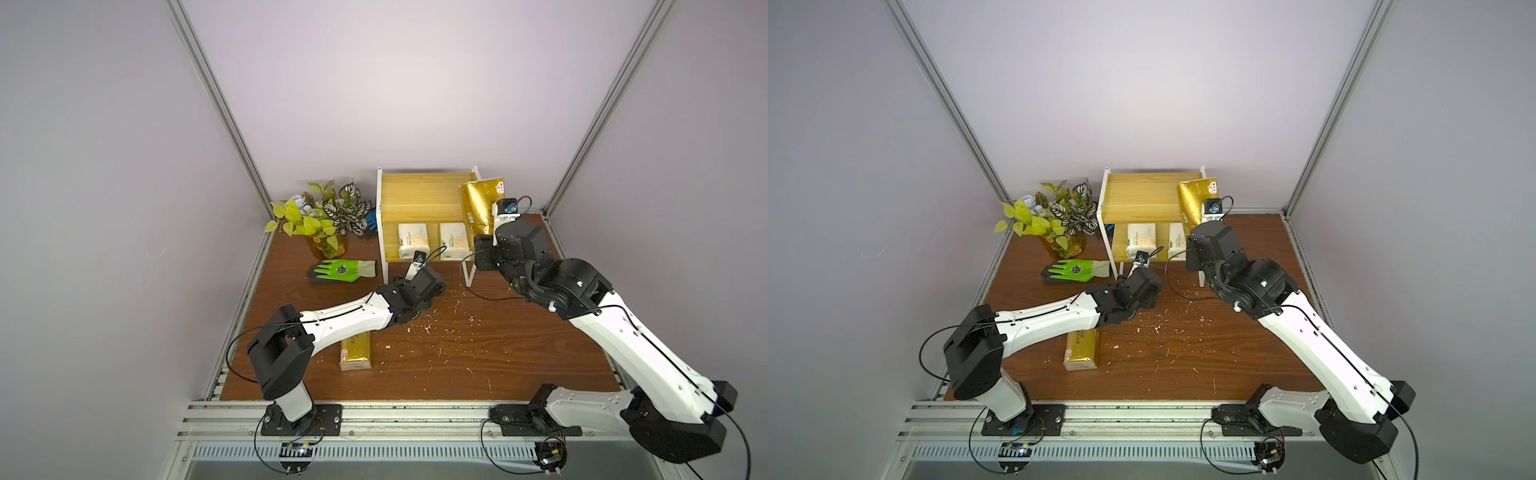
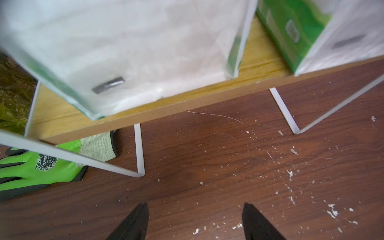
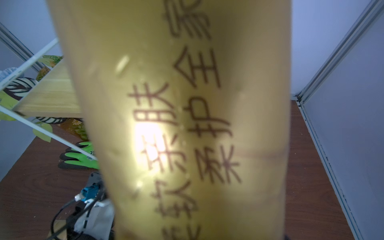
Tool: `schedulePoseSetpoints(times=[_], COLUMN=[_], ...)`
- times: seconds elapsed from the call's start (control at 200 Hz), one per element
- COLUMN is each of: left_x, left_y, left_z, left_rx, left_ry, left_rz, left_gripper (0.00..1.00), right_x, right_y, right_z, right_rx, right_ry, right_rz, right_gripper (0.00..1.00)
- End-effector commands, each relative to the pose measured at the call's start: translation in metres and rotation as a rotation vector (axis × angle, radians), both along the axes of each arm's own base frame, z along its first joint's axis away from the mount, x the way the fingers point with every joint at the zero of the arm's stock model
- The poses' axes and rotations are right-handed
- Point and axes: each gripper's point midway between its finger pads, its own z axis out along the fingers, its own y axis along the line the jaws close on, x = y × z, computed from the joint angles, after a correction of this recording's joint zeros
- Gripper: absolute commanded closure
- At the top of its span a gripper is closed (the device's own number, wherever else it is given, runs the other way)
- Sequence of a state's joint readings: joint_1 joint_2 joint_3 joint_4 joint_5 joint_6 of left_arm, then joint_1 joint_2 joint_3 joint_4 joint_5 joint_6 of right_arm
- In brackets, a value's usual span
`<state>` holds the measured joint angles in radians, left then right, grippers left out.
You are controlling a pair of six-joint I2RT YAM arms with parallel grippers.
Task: Place the tissue boxes on the shelf by color
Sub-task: Place a box of tissues on the shelf.
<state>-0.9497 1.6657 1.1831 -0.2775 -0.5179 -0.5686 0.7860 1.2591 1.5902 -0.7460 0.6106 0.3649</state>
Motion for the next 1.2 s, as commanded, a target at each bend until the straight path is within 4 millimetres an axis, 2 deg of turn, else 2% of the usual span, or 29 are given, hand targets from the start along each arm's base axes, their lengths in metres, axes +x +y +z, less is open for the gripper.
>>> schedulePoseSetpoints(times=[0.0, 0.17, 0.49, 0.926, 1.031, 1.086, 1.191], left_x=[0.004, 0.004, 0.002, -0.005, -0.005, -0.005, -0.007], left_y=[0.004, 0.004, 0.010, 0.022, 0.023, 0.023, 0.024], left_z=[0.010, 0.014, 0.017, 0.026, 0.027, 0.027, 0.028], left_rx=[-0.006, -0.017, -0.010, 0.002, 0.004, 0.006, -0.004], left_ry=[-0.008, -0.007, -0.009, -0.012, -0.012, -0.010, -0.008], left_rz=[0.030, 0.035, 0.049, 0.065, 0.063, 0.061, 0.065], left_gripper=[0.25, 0.25, 0.25, 0.25, 0.25, 0.24, 0.24], right_x=[0.013, 0.032, 0.064, 0.093, 0.099, 0.102, 0.104], right_y=[0.014, 0.020, 0.012, 0.020, 0.020, 0.020, 0.020], right_z=[0.040, 0.049, 0.058, 0.036, 0.036, 0.035, 0.033], right_rx=[0.056, 0.069, 0.094, 0.122, 0.133, 0.134, 0.136], right_ry=[-0.118, -0.145, -0.154, -0.093, -0.096, -0.094, -0.090], right_rz=[0.029, 0.022, -0.005, 0.028, 0.020, 0.015, 0.005], right_gripper=[0.81, 0.81, 0.79, 0.76, 0.76, 0.72, 0.50])
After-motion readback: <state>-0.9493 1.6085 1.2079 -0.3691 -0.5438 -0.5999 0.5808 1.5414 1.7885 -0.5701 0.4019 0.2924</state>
